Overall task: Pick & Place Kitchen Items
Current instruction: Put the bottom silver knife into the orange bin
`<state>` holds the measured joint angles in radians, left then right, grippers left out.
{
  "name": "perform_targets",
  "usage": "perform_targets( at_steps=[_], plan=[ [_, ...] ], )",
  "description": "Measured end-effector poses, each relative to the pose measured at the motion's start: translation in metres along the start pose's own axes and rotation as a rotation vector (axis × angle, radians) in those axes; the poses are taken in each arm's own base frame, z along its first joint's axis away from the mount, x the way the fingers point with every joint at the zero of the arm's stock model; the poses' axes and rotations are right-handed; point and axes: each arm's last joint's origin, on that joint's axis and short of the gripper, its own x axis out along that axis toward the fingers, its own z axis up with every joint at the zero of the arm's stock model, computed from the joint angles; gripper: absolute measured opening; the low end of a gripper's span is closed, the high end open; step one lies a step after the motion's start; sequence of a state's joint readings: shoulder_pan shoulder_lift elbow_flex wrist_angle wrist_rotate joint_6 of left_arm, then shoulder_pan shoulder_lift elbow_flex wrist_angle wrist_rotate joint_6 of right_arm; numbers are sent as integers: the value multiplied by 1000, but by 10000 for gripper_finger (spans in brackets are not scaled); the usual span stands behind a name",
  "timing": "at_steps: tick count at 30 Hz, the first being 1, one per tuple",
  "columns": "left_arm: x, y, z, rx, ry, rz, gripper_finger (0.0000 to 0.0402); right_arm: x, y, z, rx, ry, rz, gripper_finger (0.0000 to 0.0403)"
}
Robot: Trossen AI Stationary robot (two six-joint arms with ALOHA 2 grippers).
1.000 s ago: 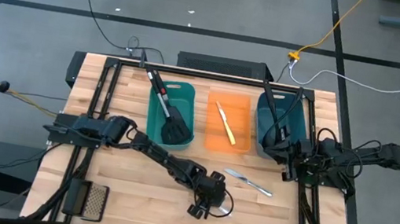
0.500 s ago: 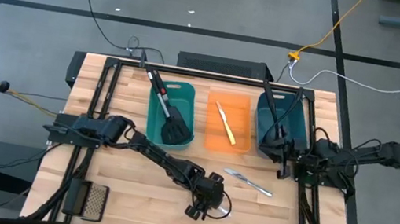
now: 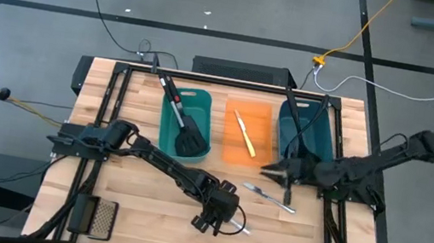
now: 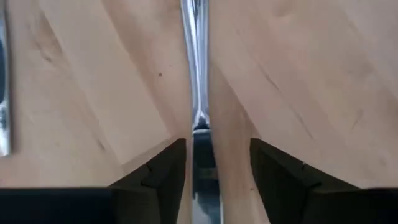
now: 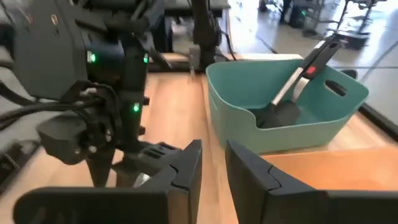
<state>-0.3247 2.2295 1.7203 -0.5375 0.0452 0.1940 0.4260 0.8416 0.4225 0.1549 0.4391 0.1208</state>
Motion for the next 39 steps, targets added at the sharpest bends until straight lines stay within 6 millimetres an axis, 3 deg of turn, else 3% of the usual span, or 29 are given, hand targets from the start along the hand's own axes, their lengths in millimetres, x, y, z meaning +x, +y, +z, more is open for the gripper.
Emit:
perform_targets(
  at_steps=[4,7,12,18,22,27,30,34,39],
  plan=[
    [2,-3,-3,39,14,4,136,15,24,26,-46,69,-41,82],
    [-8,-5,-6,57,17,0,86,21,39,35,-58,129,-61,82],
    [-62,-11,-22,33,-107,-2,10,19,55,38,-55,135,-54,82],
    [-128,-20,-74,-167,-403,75,13,19,60,26,16,183,-28,82],
    [-130,-26,-118,-338,-483,150,5,29,66,6,88,331,-19,82],
    [-121,-30,-142,-381,-618,160,7,48,81,-18,167,568,13,89],
    [-120,-30,-141,-379,-685,161,6,64,96,-25,209,663,59,114],
    [-116,-29,-137,-351,-696,171,6,80,113,-28,163,751,19,179],
    [-107,-26,-129,-356,-682,172,6,96,131,-26,154,744,16,257]
  ],
)
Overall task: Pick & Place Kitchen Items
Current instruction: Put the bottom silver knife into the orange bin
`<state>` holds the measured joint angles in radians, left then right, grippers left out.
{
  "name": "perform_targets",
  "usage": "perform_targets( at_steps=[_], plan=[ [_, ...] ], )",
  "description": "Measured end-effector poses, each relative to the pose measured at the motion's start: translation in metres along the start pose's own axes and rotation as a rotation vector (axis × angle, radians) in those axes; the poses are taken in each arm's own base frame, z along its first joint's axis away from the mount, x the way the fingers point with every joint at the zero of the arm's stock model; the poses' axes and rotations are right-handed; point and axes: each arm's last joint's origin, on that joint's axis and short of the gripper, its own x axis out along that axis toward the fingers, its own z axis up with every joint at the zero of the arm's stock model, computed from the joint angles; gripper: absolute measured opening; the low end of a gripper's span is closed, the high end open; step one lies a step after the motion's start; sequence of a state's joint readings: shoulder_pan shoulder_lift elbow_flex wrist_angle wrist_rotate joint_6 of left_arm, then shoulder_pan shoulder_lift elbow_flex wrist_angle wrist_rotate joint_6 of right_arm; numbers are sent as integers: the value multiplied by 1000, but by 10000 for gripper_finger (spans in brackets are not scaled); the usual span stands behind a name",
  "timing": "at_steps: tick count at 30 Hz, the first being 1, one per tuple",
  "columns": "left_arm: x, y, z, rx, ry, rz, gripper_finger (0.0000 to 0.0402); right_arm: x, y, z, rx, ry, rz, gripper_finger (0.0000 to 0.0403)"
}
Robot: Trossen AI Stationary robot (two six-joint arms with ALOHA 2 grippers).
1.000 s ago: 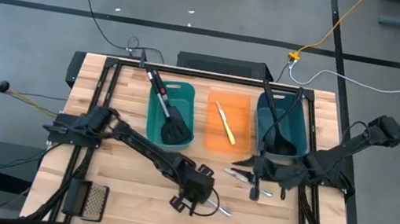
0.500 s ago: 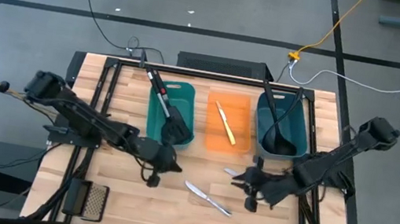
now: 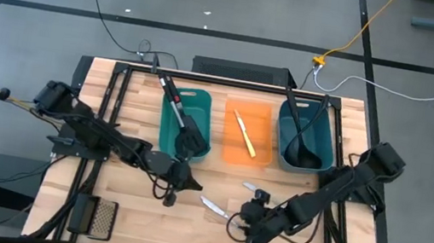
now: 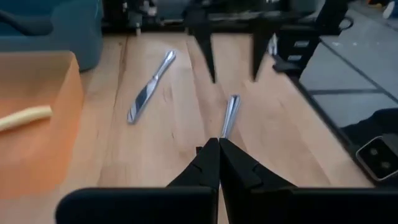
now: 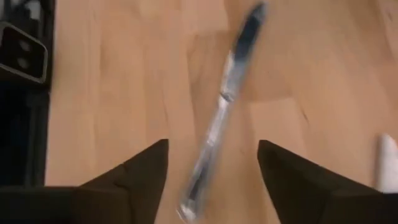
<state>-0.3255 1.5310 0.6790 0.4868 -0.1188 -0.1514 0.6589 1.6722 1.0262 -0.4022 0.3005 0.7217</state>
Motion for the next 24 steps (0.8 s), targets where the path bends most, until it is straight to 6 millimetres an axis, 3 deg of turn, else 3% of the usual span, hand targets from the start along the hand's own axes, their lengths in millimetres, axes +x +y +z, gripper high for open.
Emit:
perform_targets(
  at_steps=[4,10,24],
  plan=[
    [17,-1,-3,8,31,5,6,14,6,-7,-22,8,-59,272],
    [33,-4,-6,24,53,-4,13,34,9,-21,-3,83,-88,258],
    [37,-1,-4,32,24,0,11,44,8,-37,-27,185,-130,217]
  ],
)
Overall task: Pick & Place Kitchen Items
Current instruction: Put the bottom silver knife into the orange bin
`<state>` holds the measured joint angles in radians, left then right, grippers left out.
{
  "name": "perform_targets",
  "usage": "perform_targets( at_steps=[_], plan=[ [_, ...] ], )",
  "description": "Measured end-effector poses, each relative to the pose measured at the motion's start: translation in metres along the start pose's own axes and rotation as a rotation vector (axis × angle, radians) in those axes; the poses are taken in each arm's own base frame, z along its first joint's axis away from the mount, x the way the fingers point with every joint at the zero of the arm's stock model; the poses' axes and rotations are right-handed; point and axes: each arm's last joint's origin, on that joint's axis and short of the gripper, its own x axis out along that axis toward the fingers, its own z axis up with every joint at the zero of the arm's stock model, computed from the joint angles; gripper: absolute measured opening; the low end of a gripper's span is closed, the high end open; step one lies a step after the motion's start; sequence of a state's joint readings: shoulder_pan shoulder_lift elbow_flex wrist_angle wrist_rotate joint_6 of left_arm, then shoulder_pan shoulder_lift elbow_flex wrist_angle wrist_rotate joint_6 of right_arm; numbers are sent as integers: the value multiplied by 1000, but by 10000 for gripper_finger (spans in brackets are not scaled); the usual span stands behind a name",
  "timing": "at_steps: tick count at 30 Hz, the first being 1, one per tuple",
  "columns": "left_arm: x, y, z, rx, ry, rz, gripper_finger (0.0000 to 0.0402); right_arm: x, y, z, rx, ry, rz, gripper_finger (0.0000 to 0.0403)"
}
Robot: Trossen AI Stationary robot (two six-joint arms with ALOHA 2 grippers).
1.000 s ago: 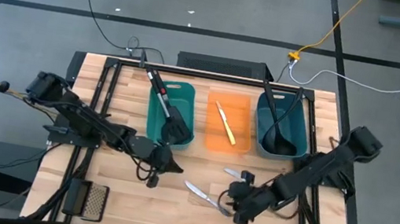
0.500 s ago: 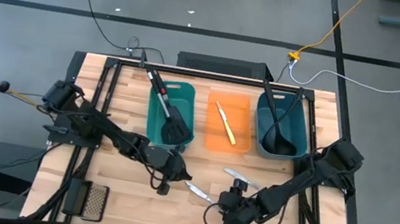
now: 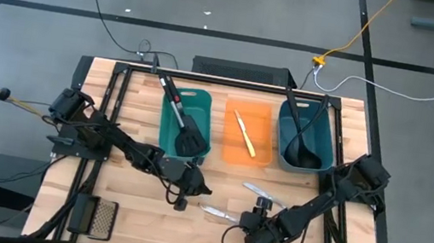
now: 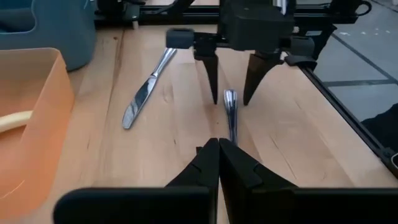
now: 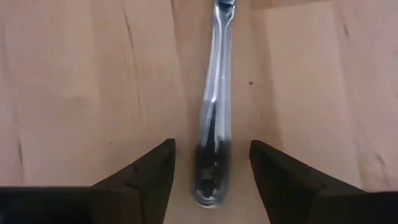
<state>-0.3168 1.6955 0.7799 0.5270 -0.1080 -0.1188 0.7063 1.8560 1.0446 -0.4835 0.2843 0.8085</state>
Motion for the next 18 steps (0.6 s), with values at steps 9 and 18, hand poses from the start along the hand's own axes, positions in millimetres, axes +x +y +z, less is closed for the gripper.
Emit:
perform_targets(
  at_steps=[9,18],
  plan=[
    [0,0,0,-28,3,-5,9,0,-4,-4,-47,25,-56,217],
    [-2,-11,-10,-51,96,-51,7,1,-9,-4,-103,54,-87,217]
  ],
)
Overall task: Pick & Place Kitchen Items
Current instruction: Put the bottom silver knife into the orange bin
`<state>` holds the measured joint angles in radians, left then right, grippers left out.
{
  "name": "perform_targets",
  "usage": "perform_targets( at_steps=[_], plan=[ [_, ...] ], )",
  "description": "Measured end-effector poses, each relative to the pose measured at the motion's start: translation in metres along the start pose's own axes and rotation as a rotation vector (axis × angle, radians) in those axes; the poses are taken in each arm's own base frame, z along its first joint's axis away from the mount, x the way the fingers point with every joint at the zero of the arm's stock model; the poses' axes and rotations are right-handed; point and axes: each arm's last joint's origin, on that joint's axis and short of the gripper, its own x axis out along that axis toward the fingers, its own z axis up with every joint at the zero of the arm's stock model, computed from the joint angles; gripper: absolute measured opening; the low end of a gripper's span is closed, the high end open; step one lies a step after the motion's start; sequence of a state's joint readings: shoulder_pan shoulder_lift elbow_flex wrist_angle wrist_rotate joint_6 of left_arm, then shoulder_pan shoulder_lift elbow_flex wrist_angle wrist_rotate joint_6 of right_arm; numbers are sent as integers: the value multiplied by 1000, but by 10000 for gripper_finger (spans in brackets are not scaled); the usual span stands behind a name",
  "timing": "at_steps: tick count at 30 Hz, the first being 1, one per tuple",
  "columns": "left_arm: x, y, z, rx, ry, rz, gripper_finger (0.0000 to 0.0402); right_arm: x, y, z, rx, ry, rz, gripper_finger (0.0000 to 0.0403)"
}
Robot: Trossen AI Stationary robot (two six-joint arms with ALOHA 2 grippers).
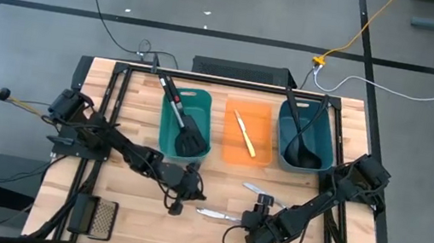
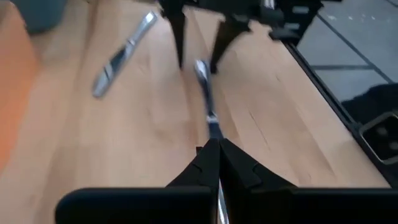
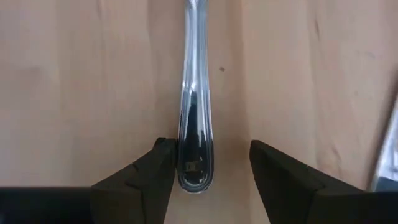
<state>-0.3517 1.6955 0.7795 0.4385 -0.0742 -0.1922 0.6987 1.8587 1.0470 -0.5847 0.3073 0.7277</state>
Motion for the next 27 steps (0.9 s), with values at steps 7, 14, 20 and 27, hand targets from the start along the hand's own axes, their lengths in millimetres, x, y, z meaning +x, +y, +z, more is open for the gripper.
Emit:
perform_targets(
  at_steps=[7,14,20,27],
  plan=[
    [14,-12,-22,-2,85,-14,6,1,-4,0,-4,21,-19,217],
    [33,-25,-30,28,114,-37,4,1,-2,1,-16,4,-1,217],
    [47,-31,-34,72,160,-49,4,1,-2,1,-27,2,2,217],
    [48,-29,-40,58,207,-14,4,2,-2,1,-28,3,5,217]
  ],
)
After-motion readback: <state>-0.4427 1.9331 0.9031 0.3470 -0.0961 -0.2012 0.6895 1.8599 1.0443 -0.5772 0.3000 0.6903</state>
